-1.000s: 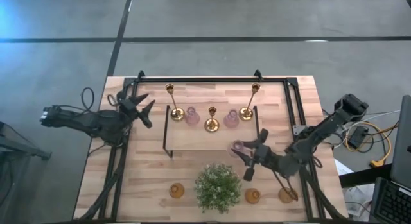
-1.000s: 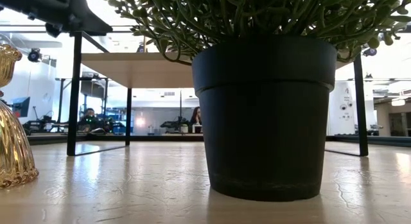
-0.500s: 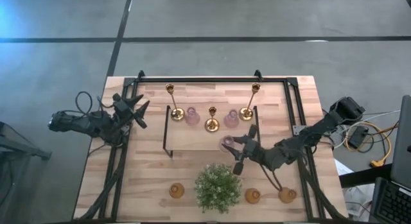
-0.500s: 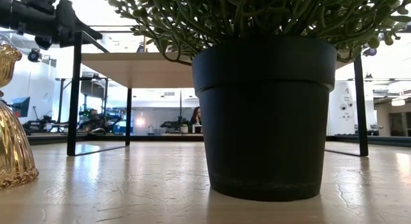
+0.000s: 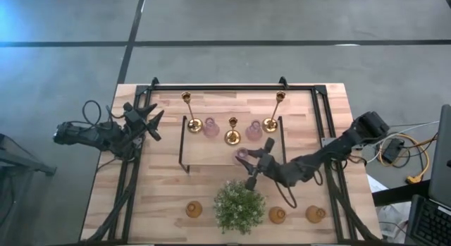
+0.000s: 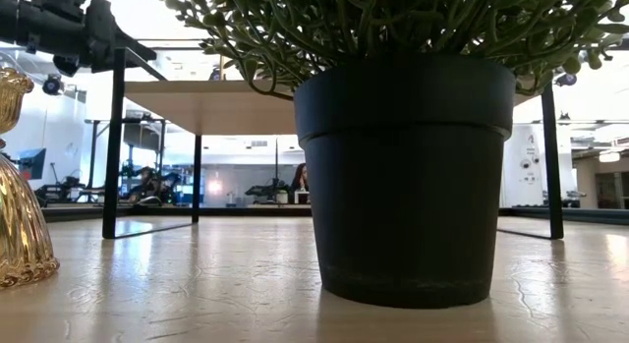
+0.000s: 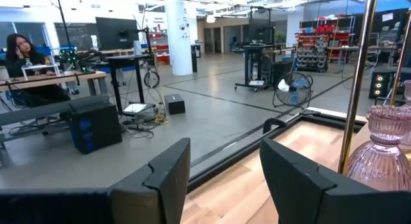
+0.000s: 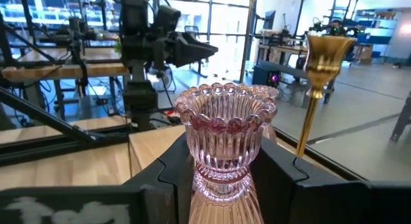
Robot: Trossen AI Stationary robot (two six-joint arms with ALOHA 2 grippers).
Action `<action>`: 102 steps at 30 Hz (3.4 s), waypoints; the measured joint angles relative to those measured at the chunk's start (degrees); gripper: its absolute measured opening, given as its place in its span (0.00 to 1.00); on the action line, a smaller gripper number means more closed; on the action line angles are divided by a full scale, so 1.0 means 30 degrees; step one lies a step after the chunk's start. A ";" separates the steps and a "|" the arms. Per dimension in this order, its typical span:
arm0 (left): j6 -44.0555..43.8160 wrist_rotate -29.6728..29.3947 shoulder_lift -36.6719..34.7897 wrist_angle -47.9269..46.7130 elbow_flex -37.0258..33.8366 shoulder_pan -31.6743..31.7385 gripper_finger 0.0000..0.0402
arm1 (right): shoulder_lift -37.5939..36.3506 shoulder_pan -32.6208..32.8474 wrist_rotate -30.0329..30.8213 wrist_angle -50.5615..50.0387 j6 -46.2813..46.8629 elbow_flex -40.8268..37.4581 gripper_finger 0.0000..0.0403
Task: Pick & Place candle stick holders
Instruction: Put the pink vase on the shelf
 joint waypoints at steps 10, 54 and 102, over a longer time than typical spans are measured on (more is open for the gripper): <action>-0.0627 0.0001 0.0007 0.0000 0.0000 0.0000 0.48 | 0.0954 -0.0869 -0.0809 0.0358 0.1343 0.0000 0.29; -0.0510 0.0000 0.0007 -0.0007 0.0000 0.0007 0.48 | 0.2767 -0.1760 -0.0248 -0.0002 0.3252 0.0540 0.29; -0.0510 0.0007 0.0007 -0.0007 0.0000 0.0005 0.48 | 0.2734 -0.1749 -0.0313 -0.0487 0.2897 0.0488 0.62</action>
